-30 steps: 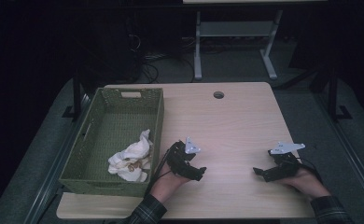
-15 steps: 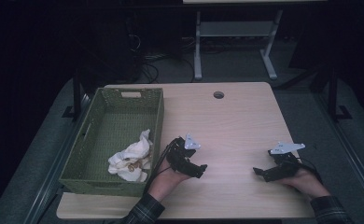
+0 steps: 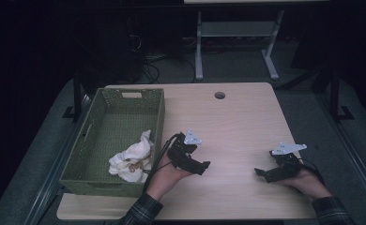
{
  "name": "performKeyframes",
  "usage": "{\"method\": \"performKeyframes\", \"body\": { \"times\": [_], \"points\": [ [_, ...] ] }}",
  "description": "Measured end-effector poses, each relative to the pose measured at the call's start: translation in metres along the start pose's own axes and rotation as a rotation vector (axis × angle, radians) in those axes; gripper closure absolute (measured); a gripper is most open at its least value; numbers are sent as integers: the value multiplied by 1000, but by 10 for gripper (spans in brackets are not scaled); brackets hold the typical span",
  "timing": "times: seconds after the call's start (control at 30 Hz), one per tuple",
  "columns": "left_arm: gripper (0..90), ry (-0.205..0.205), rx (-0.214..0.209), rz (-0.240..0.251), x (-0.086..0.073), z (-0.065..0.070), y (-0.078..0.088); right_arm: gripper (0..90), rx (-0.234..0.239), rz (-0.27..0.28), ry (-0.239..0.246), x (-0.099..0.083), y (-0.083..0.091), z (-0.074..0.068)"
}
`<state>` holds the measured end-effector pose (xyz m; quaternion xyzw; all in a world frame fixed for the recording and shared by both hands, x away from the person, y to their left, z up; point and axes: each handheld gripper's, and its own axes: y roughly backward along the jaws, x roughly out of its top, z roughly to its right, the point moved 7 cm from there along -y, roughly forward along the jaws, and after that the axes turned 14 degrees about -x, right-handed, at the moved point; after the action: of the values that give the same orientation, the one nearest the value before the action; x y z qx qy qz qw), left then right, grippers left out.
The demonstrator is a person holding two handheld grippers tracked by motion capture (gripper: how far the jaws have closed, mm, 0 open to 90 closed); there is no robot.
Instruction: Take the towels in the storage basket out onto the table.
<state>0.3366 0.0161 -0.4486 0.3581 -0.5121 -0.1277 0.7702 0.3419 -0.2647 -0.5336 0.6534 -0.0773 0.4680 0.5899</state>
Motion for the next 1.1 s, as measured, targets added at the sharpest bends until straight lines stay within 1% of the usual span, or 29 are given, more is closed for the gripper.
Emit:
{"method": "performKeyframes", "body": {
  "times": [0.17, 0.27, 0.3, 0.43, 0.5, 0.6, 0.67, 0.73, 0.8, 0.83, 0.87, 0.93, 1.03, 1.1],
  "points": [
    [134, -17, -21, 3, 7, 3, 5, 11, -1, -1, -4, 0, 0, 0],
    [136, -32, -17, 3, 12, 3, 10, 11, -2, -1, -5, 0, 0, 0],
    [136, -35, -21, 5, 14, 2, 13, 11, -2, -2, -5, 0, 0, 0],
    [136, -30, -26, 25, 18, -2, 21, 11, -2, -2, -6, 0, 0, 0],
    [136, -29, -19, 28, 19, -6, 25, 11, -2, -2, -5, 0, 0, 0],
    [135, -20, -24, 34, 18, -11, 30, 11, -2, -2, -5, 0, 0, 0],
    [135, -4, -42, 66, 20, -11, 34, 11, -4, -2, -7, 0, 0, 0],
    [136, -23, -30, 53, 20, -11, 39, 11, -7, 2, -2, 0, 0, 0],
    [136, -35, -28, 62, 22, -12, 44, 11, -5, -1, -4, 0, 1, 0],
    [136, -30, -30, 64, 22, -11, 45, 10, -4, 0, -4, 0, 1, 0],
    [135, -36, -29, 61, 22, -12, 47, 11, -1, 1, 2, 0, 0, 0],
    [136, -33, -32, 56, 20, -13, 50, 11, 2, 1, 0, 0, 0, -1],
    [135, -38, -46, 32, 16, -15, 54, 11, 2, 1, 0, 0, 0, -1],
    [135, -33, -50, 34, 15, -17, 57, 11, 2, 0, 1, 0, 0, -1]
  ]
}}
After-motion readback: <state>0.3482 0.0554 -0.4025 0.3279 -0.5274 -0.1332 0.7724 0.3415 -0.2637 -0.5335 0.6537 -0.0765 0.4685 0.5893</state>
